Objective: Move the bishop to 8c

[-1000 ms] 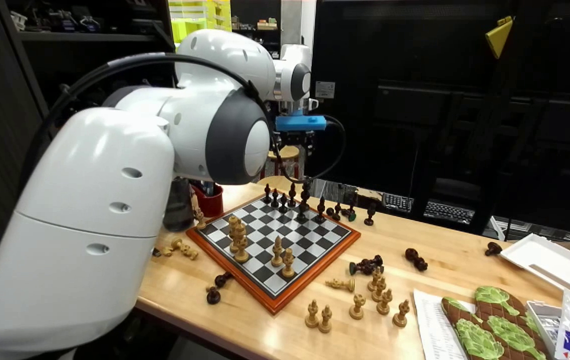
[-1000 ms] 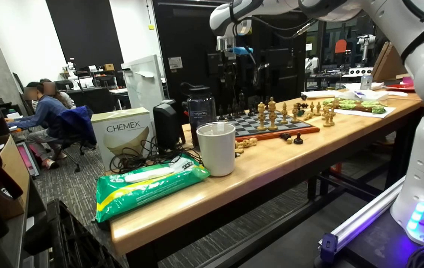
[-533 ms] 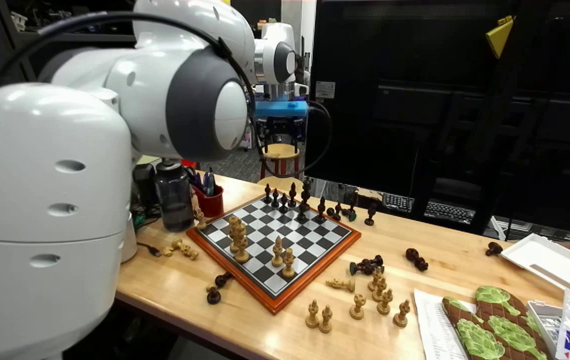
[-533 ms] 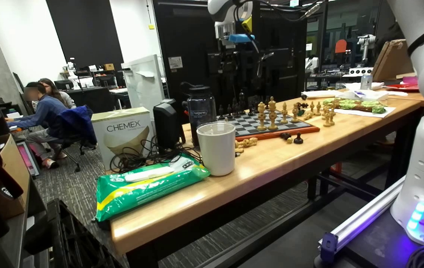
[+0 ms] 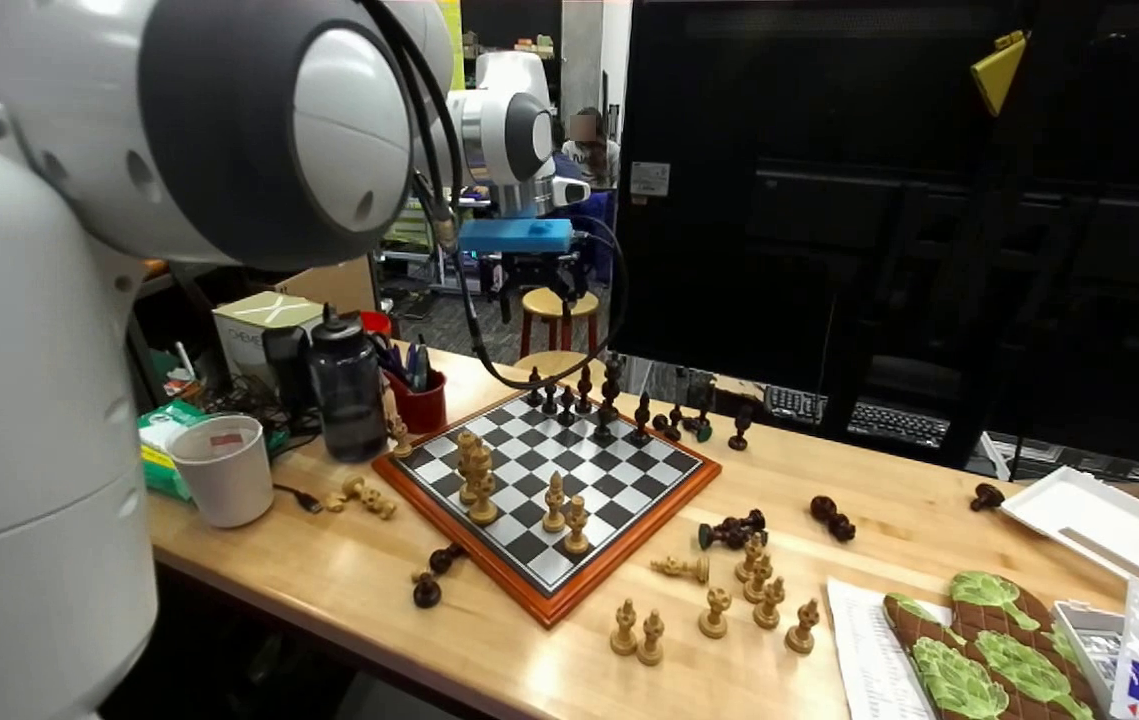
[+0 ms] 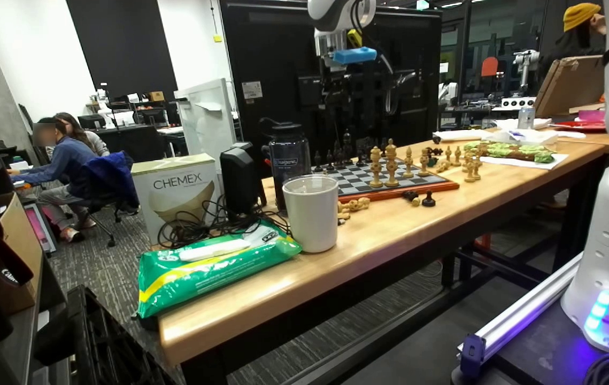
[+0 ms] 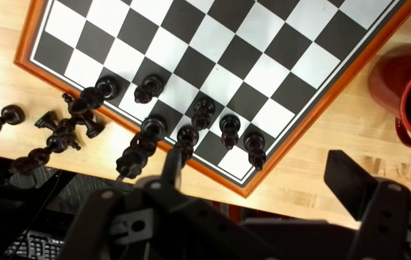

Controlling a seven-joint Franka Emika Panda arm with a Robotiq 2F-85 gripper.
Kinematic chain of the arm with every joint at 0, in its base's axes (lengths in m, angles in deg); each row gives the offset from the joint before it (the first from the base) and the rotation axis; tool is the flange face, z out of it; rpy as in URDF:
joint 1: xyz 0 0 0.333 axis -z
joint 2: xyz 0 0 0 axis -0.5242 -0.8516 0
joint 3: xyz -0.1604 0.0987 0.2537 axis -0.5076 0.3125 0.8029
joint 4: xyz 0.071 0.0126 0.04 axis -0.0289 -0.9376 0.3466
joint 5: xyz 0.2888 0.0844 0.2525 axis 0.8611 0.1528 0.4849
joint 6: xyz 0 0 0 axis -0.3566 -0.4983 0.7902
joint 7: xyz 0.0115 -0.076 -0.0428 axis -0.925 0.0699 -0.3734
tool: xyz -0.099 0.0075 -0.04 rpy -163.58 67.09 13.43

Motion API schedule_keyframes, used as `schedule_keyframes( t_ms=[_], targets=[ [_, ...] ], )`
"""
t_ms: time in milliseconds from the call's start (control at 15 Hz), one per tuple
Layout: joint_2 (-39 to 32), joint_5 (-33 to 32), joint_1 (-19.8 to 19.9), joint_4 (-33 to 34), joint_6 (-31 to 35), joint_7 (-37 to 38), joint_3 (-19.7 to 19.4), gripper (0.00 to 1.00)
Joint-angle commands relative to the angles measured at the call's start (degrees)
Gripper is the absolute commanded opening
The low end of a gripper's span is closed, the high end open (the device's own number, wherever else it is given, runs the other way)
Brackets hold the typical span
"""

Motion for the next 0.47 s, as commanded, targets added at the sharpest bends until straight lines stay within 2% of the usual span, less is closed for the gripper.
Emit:
schedule_keyframes(
  t_ms=[0,67,400],
  targets=[
    [7.3,-3.5,-1.3,-10.4,3.9,4.5,-0.1,1.00],
    [2.7,-1.5,-0.6,-4.4,1.5,2.0,0.0,1.00],
    [2.7,-1.6,-0.6,-4.9,1.8,2.2,0.0,1.00]
  ],
)
